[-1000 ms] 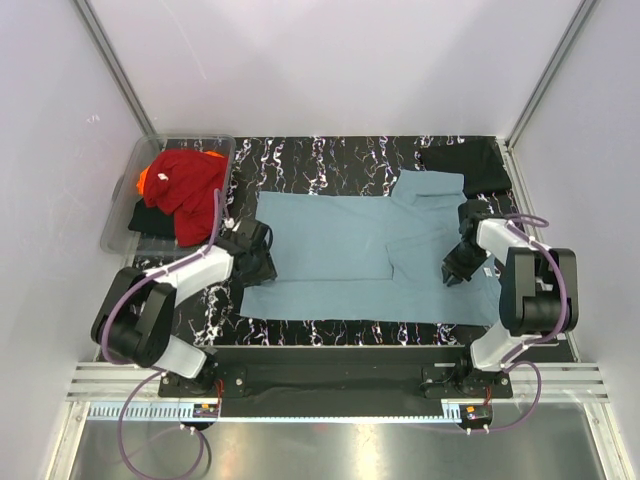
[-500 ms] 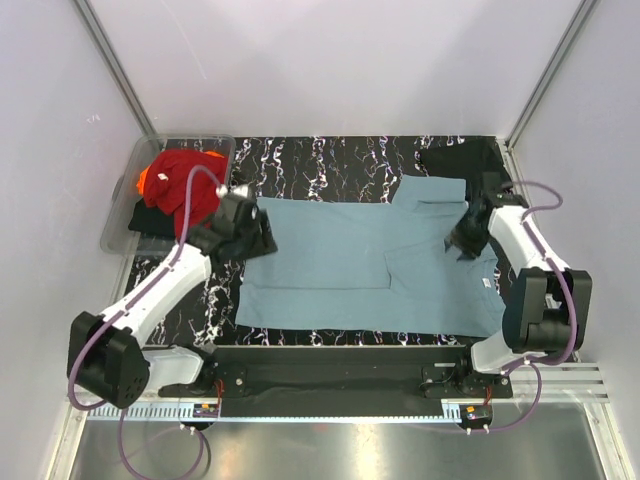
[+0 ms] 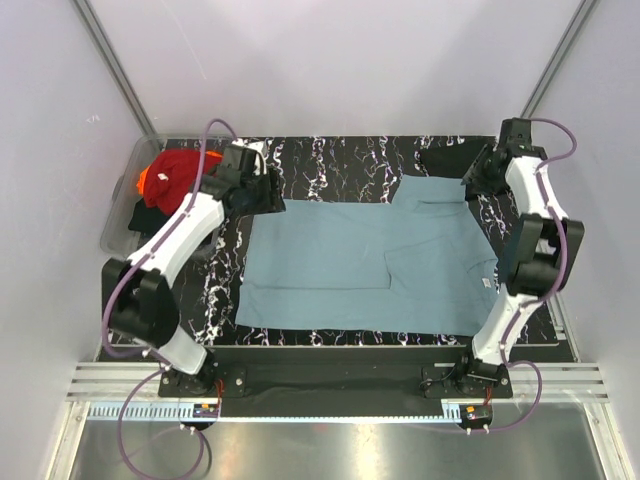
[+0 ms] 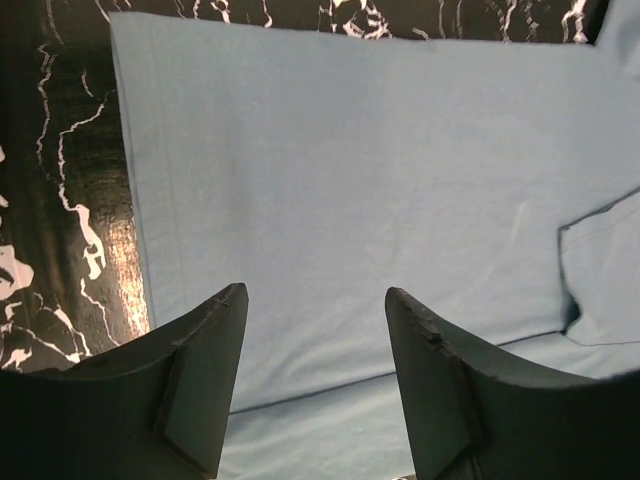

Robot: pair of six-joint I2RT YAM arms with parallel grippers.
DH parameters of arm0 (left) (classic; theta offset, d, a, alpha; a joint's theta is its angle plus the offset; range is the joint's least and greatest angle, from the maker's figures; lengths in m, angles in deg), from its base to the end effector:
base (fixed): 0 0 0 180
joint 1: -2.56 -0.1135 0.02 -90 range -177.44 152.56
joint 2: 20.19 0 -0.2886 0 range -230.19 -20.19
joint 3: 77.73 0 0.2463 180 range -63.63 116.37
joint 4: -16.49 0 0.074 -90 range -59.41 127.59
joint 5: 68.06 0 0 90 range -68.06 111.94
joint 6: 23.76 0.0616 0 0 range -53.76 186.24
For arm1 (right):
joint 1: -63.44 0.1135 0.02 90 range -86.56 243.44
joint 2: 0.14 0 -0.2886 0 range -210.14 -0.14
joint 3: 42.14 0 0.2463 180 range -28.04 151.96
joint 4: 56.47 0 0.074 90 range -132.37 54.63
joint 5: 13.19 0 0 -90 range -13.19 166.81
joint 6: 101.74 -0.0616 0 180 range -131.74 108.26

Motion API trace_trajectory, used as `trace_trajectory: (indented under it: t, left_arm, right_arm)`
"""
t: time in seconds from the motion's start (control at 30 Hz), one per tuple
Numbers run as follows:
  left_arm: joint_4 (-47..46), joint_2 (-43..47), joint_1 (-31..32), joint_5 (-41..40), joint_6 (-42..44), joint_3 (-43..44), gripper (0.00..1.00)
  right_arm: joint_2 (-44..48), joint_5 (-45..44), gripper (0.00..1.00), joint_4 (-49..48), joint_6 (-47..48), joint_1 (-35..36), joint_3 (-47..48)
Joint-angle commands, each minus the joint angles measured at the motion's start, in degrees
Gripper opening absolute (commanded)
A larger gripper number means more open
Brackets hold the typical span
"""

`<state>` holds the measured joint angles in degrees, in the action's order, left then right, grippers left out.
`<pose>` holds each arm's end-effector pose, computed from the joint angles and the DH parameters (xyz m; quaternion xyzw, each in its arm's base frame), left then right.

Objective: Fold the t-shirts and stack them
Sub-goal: Fold the tshirt

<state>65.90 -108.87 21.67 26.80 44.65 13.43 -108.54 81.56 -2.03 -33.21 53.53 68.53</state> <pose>0.3308 -0.1201 0.3138 -0.0046 0.9295 -0.1645 0.3301 0.4345 -0.0707 0.2902 0.2427 0.9136 0.0716 0.3183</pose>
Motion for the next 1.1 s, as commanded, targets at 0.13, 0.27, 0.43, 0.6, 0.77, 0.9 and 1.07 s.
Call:
trace_trajectory:
  t: [0.13, 0.27, 0.43, 0.6, 0.77, 0.9, 1.07]
  left_arm:
    - [0.2, -5.9, -1.8, 0.9, 5.3, 6.6, 0.62]
    - [0.4, -12.2, -3.6, 0.4, 6.6, 10.9, 0.59]
    - [1.5, -19.3, -4.0, -2.3, 12.2, 17.1, 0.59]
    - [1.7, -22.7, -4.7, -4.7, 14.8, 19.0, 0.6]
    - [1.7, -25.7, -5.2, -3.2, 16.5, 21.2, 0.6]
    - [1.6, -27.9, -5.3, -3.0, 16.1, 22.0, 0.59]
    - [1.4, -28.9, -5.3, -4.7, 16.9, 22.2, 0.59]
  right_arm:
    - [-11.7, 7.6, 0.47, -1.2, 6.5, -3.9, 11.4]
    - [-16.0, 9.8, 0.42, -1.5, 10.1, -4.1, 15.2]
    - [-20.7, 10.1, 0.39, -1.7, 13.4, -4.2, 19.0]
    - [-24.2, 11.0, 0.41, -1.5, 14.4, -4.5, 23.9]
    - [-27.4, 10.6, 0.41, -1.4, 15.5, -4.6, 26.7]
    - [-30.0, 11.0, 0.41, -1.1, 15.6, -4.6, 28.1]
    - [-31.5, 11.2, 0.39, -1.7, 17.0, -4.6, 28.3]
